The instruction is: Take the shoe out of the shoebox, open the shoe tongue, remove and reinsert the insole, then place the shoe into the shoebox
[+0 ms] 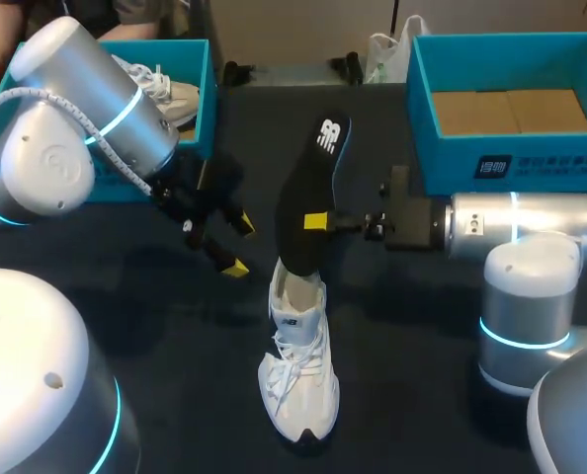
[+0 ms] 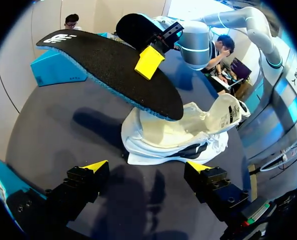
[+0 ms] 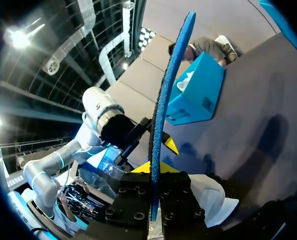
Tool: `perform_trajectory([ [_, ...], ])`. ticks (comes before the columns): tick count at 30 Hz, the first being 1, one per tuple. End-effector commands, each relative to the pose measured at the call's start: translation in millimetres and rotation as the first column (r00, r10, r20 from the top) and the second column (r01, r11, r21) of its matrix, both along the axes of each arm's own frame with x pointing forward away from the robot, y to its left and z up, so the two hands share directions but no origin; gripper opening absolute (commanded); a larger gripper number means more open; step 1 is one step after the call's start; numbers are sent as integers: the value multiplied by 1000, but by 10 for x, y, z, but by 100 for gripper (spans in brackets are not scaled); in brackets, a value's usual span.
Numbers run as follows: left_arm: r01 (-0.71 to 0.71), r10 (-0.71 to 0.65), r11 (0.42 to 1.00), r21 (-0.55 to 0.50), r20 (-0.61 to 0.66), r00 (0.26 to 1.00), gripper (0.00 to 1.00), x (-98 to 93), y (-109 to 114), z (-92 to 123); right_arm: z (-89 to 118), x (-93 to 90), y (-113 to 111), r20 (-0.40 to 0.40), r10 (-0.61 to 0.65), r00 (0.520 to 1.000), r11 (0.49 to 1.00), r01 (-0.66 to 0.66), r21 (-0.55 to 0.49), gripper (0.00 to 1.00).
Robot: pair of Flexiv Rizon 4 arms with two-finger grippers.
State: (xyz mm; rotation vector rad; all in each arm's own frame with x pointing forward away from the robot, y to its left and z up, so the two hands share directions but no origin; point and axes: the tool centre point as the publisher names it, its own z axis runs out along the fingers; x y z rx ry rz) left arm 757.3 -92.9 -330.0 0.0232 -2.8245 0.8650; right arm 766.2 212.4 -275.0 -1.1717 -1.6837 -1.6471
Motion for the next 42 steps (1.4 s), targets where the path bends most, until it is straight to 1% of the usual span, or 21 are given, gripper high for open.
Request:
perform_trajectory([
  [1, 2, -2, 1000, 0, 2, 1000, 100, -15, 1, 3, 6, -55, 22, 6, -8, 1000, 1000, 8, 9, 0],
  [7, -10, 10, 1000, -7, -1, 1000, 100, -67, 50, 12, 22, -92, 36, 16, -13, 1000, 1000, 13, 9, 0],
  [12, -22, 22, 1000, 14, 16, 1000, 100, -164, 63, -23, 17, -140, 53, 24, -23, 999, 1000, 23, 7, 0],
  [14, -22, 22, 1000, 8, 11, 1000, 100, -200, 61, -30, 13, -160, 59, 28, -27, 999, 1000, 26, 11, 0],
  [17, -18, 18, 1000, 0, 16, 1000, 100, -268, 40, -64, 2, -198, 83, 36, -29, 999, 999, 28, 16, 0],
  [23, -14, 12, 999, 33, 50, 999, 100, -371, -66, -186, -41, -237, 151, 44, -30, 999, 1000, 30, 1, 0],
  [26, -9, 8, 999, 37, 45, 999, 100, -372, -114, -253, -49, -243, 157, 53, -54, 997, 999, 54, 3, 0],
  [37, -9, 8, 999, 37, 45, 999, 100, -372, -114, -253, -49, -243, 157, 53, -54, 997, 999, 54, 3, 0],
  [39, -10, 8, 999, 51, 53, 999, 100, -366, -138, -295, -91, -241, 184, 63, -59, 996, 998, 60, -15, 0],
  [42, -7, 5, 999, 53, 45, 999, 100, -373, -155, -330, -116, -234, 192, 71, -56, 996, 998, 56, -3, 0],
])
